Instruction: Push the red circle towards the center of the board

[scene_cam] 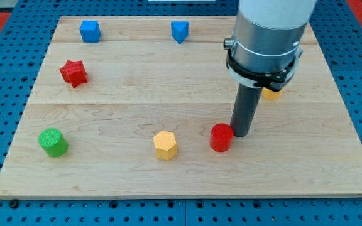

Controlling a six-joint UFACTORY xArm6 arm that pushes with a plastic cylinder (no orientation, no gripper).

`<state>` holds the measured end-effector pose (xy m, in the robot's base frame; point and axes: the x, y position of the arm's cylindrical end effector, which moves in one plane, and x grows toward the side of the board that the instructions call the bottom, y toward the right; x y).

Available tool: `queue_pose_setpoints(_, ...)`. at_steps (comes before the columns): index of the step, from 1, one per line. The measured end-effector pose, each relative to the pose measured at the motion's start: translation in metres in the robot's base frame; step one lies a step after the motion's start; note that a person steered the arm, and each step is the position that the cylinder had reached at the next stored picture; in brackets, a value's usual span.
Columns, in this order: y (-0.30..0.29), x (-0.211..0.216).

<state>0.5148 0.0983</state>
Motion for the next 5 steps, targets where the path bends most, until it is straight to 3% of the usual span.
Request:
queue_pose_setpoints(1, 0.007, 0.045)
queue_pose_setpoints(2, -0.048, 0.031)
queue_pose_setpoints(3, -0.060, -0.017)
queue_pose_setpoints(5, -0.025, -0.041)
